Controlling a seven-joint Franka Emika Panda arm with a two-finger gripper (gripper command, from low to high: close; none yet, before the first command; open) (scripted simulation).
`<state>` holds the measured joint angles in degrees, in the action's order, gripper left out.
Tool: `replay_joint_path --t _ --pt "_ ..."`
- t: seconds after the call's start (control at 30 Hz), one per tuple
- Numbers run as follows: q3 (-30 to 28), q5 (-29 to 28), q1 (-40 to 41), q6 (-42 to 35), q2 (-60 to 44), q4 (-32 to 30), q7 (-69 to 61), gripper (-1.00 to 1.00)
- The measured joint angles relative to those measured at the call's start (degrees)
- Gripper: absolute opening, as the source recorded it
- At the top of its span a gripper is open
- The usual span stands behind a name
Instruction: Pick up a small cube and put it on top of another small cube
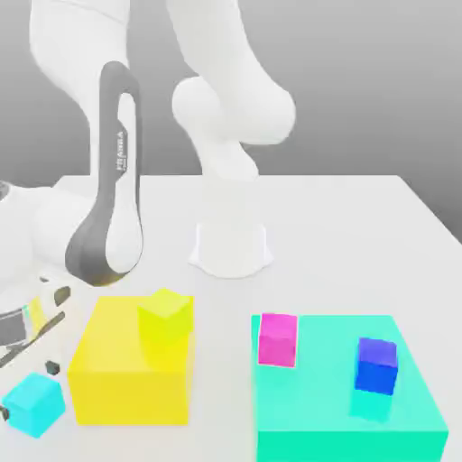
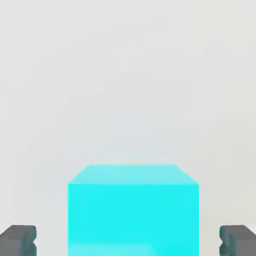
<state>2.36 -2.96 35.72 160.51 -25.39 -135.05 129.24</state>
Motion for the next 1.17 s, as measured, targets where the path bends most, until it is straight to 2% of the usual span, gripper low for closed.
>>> replay_joint_path --t 0.17,0.37,0.6,0.83,0.87,1.07,1.1,1.17 --pt "-0.02 0.01 0.0 0.35 -0.33 0.06 0.04 -1.0" --pt "1.86 1.7 0.44 -7.63 9.24 -0.18 -1.5 -1.0" --pt "11.99 4.57 -9.87 -15.62 19.46 0.18 2.73 -1.0" --pt "22.57 7.36 -30.63 -24.16 29.24 -2.45 11.42 -1.0" --pt "23.4 6.66 -31.67 -25.03 29.79 -3.19 13.61 -1.0" --pt "23.61 1.5 -31.87 -18.38 24.07 -5.78 19.02 -1.0" --pt "23.45 0.84 -32.15 -16.96 22.87 -6.15 19.51 1.0" --pt "23.45 0.84 -32.19 -16.96 22.87 -6.15 19.51 1.0"
